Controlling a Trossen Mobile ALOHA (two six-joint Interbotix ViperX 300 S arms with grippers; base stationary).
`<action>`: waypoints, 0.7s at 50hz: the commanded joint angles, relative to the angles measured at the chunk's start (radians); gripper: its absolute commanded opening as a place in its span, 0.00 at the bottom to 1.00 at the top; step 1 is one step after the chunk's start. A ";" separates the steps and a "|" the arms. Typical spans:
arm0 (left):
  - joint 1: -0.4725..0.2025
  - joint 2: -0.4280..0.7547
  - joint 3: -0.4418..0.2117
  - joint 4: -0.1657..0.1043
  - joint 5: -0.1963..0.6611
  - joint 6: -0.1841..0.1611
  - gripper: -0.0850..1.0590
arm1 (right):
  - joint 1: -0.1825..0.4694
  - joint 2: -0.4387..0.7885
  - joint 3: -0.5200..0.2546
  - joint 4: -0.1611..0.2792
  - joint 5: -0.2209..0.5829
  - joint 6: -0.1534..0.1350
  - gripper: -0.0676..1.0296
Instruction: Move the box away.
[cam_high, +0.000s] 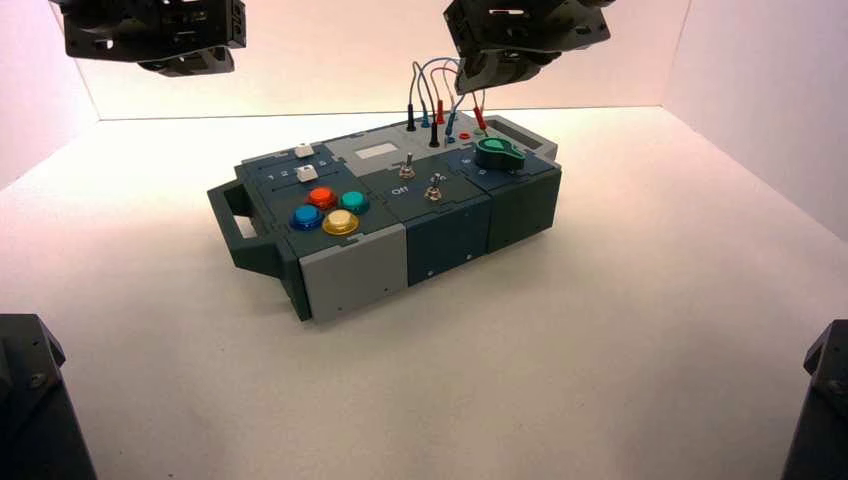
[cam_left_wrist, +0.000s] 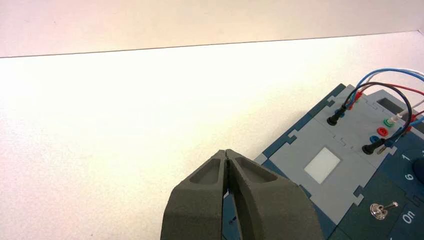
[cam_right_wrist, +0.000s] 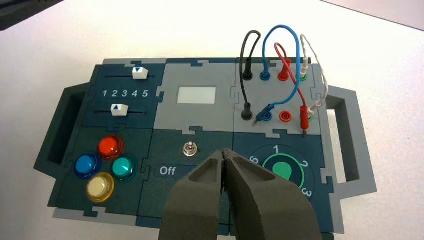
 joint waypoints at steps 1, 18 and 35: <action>0.003 -0.011 -0.026 0.000 -0.005 0.002 0.05 | 0.003 -0.026 -0.017 0.002 -0.005 0.002 0.04; 0.003 -0.011 -0.026 0.002 -0.005 0.002 0.05 | 0.002 -0.021 -0.018 0.002 -0.003 0.002 0.04; 0.003 -0.118 -0.046 0.003 0.227 0.002 0.05 | -0.002 -0.058 -0.006 -0.002 0.040 0.000 0.04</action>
